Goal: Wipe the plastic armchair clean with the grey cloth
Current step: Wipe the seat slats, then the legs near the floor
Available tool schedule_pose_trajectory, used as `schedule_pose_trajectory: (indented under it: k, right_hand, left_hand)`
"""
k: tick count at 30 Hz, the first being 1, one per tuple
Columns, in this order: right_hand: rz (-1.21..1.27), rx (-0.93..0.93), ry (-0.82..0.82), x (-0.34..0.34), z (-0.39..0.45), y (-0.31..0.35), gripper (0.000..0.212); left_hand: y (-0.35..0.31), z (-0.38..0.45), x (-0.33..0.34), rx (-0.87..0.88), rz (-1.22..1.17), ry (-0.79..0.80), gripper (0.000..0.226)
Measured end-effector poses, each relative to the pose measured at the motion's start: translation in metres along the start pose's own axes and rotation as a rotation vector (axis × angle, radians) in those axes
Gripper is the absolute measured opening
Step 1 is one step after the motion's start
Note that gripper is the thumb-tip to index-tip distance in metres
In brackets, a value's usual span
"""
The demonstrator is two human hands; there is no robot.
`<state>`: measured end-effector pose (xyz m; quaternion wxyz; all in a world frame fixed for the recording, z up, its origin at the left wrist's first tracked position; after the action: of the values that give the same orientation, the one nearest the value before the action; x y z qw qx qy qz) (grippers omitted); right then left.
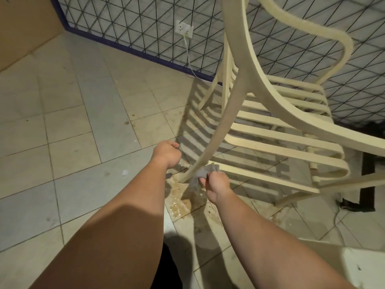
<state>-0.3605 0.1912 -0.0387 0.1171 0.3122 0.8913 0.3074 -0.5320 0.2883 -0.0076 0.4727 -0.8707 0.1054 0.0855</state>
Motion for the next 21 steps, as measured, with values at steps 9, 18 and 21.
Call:
schedule_pose_trajectory:
  k: [9,18,21]
  right_hand:
    - [0.225,-0.289,0.087,0.019,-0.071,0.077,0.025]
    - [0.417,-0.563,0.18,0.031,-0.16,0.148,0.017]
    - [0.346,-0.675,0.175,0.023,-0.174,0.159,0.006]
  left_hand:
    - [-0.032,-0.035,0.002,0.109,-0.103,0.0,0.024]
    - [-0.091,-0.111,0.005,0.337,-0.466,-0.063,0.034]
    - [-0.119,-0.139,0.0,0.546,-0.557,-0.114,0.026]
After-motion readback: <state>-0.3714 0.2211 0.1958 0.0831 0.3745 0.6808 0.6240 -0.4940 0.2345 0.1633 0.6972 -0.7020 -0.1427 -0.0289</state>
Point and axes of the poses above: each hand's wrist, its own z-axis towards the middle knuckle, its own x-axis out of the palm, y = z × x, the point moved 7 cm from there along z, towards the middle knuckle, and after that the axes turned 10 degrees about -z, right-handed, at the moved point
